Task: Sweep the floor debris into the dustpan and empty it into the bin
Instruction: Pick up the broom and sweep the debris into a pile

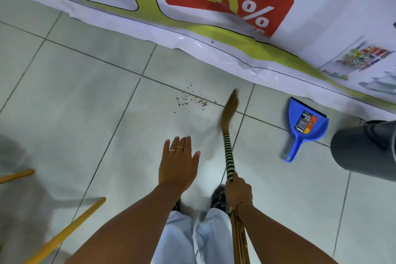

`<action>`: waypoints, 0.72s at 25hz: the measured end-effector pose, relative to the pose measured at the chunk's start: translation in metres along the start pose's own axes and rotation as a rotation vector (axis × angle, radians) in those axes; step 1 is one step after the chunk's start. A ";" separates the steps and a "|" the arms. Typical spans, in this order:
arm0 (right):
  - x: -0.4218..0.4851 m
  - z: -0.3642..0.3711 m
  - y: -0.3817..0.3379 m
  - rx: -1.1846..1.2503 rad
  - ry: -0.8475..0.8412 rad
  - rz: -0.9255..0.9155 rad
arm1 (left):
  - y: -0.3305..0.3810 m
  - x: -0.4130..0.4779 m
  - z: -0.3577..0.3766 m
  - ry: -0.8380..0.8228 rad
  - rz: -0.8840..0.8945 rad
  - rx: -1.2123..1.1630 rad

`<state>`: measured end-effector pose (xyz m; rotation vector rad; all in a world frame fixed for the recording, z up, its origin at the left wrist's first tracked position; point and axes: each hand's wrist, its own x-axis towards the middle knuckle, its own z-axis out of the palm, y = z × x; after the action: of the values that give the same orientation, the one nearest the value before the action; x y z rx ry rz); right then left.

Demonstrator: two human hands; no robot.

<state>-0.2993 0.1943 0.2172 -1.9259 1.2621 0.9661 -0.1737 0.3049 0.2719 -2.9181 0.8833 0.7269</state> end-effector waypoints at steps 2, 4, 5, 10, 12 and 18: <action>-0.002 0.008 -0.023 -0.051 -0.033 -0.041 | -0.012 0.003 -0.001 0.007 0.002 -0.026; -0.004 0.013 -0.049 -0.085 -0.034 -0.077 | -0.026 0.005 -0.001 0.014 -0.010 -0.059; -0.006 0.016 -0.062 -0.077 -0.031 -0.082 | -0.034 0.007 -0.001 0.020 -0.015 -0.063; -0.014 0.031 -0.113 -0.017 0.004 -0.137 | -0.077 0.013 -0.008 0.020 -0.028 -0.074; -0.023 0.037 -0.119 0.166 0.049 -0.130 | -0.088 0.014 -0.013 0.023 -0.034 -0.092; -0.013 0.012 -0.127 0.294 0.229 0.022 | -0.116 0.033 -0.029 0.049 -0.002 -0.128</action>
<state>-0.1867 0.2534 0.2355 -1.8284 1.4666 0.5431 -0.0757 0.3809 0.2688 -3.0605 0.8685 0.7423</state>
